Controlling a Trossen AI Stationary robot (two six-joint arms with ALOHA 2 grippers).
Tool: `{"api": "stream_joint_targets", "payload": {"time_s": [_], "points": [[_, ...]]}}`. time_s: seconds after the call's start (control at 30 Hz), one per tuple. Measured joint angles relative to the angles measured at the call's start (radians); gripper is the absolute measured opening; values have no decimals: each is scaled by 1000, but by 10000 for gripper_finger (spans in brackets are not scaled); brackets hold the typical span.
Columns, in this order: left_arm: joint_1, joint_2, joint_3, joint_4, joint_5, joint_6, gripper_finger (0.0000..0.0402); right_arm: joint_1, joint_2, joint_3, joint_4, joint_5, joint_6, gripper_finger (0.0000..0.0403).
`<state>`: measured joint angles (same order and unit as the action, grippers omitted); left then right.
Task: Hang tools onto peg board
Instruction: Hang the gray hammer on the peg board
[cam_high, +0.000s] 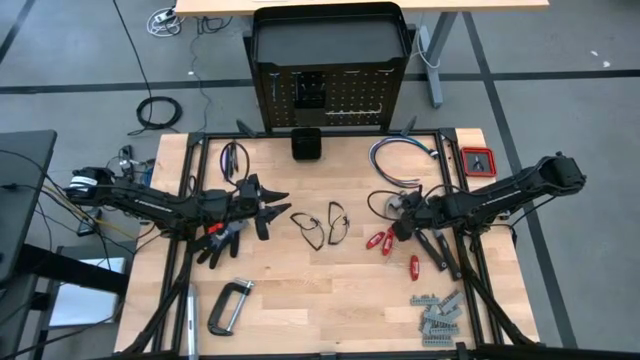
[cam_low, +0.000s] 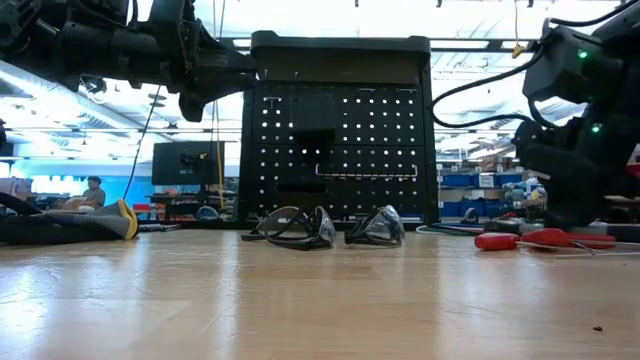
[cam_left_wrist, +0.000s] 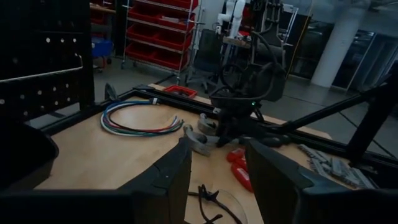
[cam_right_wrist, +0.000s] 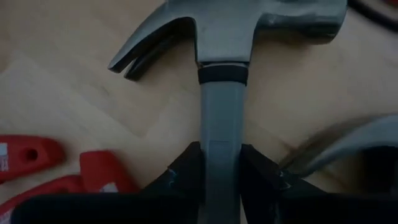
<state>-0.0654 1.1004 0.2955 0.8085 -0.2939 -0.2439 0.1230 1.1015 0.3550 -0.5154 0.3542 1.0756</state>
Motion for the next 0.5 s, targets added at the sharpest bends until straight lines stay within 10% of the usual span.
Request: {"api": "stream_joint_targets", "payload": {"time_s": [0.5], "points": [[21, 144, 1, 155, -65, -164, 158, 42, 83, 328, 131, 241, -623, 91]]}}
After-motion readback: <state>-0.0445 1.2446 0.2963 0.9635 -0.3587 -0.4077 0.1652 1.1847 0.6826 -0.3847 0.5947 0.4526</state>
